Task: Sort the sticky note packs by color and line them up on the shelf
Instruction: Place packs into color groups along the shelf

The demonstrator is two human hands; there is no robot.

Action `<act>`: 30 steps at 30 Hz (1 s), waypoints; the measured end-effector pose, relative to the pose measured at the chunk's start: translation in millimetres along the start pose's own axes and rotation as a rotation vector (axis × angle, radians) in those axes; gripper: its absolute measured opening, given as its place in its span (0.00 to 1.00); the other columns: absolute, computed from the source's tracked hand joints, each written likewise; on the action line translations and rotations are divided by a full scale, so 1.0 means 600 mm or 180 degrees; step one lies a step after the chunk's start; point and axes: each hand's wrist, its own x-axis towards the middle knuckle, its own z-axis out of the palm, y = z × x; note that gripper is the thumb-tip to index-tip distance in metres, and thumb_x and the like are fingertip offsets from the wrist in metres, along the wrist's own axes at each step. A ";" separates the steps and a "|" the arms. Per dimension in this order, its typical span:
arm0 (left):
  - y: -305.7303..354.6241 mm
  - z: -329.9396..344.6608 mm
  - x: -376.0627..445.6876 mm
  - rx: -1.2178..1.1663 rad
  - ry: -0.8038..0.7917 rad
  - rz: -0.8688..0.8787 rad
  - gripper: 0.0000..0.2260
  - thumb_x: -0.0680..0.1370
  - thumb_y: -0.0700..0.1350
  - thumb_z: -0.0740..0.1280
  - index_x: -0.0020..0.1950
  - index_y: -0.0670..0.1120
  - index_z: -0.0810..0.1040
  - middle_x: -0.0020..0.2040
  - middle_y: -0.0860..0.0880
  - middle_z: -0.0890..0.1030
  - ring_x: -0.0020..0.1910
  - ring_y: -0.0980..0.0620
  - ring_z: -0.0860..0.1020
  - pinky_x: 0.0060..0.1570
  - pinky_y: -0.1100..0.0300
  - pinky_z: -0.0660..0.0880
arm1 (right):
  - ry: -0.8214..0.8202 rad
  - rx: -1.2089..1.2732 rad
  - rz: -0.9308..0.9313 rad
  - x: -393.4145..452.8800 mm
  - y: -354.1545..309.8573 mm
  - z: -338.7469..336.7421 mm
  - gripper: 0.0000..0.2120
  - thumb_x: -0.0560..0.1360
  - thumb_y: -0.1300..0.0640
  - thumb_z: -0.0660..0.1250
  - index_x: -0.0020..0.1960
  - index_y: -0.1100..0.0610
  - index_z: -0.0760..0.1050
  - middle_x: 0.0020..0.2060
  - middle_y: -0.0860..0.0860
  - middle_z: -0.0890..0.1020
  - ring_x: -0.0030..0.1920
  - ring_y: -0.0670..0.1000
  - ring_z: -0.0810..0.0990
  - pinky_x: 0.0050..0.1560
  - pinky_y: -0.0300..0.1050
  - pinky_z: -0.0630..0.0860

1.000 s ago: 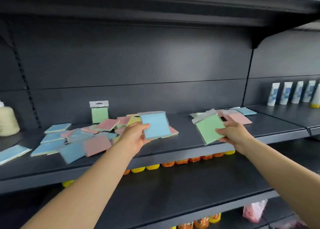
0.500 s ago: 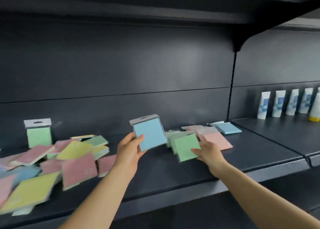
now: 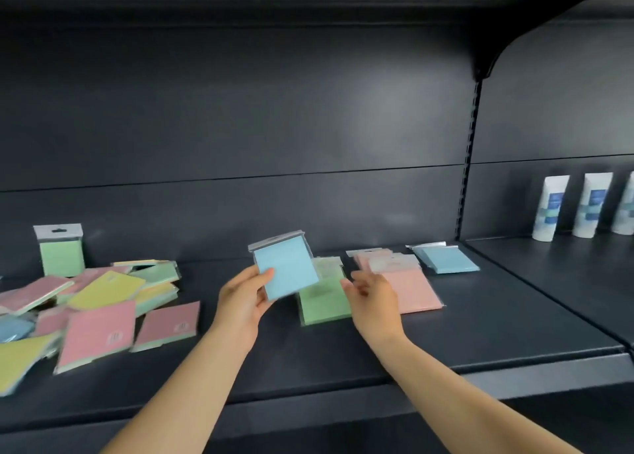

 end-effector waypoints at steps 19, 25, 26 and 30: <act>-0.135 0.245 -0.226 0.0851 -0.0695 -0.0138 0.11 0.75 0.34 0.68 0.56 0.42 0.80 0.46 0.48 0.83 0.48 0.48 0.81 0.45 0.61 0.78 | 0.0028 0.0823 0.0498 -0.127 0.052 -0.312 0.05 0.74 0.60 0.69 0.48 0.54 0.81 0.44 0.50 0.85 0.48 0.50 0.82 0.45 0.41 0.75; -0.193 0.367 -0.204 0.1145 -0.0720 0.0086 0.11 0.75 0.36 0.67 0.56 0.46 0.81 0.45 0.53 0.83 0.46 0.55 0.80 0.47 0.63 0.76 | 0.0281 0.0857 0.0448 -0.076 0.101 -0.394 0.07 0.75 0.63 0.67 0.47 0.54 0.82 0.41 0.48 0.85 0.37 0.40 0.82 0.35 0.31 0.72; -0.201 0.384 -0.191 0.1222 -0.0703 0.0163 0.12 0.75 0.36 0.67 0.56 0.46 0.81 0.47 0.52 0.83 0.47 0.55 0.80 0.46 0.64 0.75 | 0.0312 0.0847 0.0474 -0.059 0.113 -0.399 0.07 0.75 0.63 0.67 0.46 0.53 0.82 0.40 0.47 0.85 0.34 0.38 0.80 0.34 0.30 0.71; -0.236 0.436 -0.129 0.1547 -0.0510 0.0484 0.10 0.74 0.35 0.66 0.47 0.49 0.82 0.39 0.57 0.81 0.43 0.55 0.79 0.40 0.68 0.73 | 0.0368 0.0727 0.0650 0.029 0.159 -0.397 0.05 0.74 0.64 0.68 0.44 0.57 0.82 0.38 0.50 0.85 0.35 0.44 0.80 0.38 0.36 0.73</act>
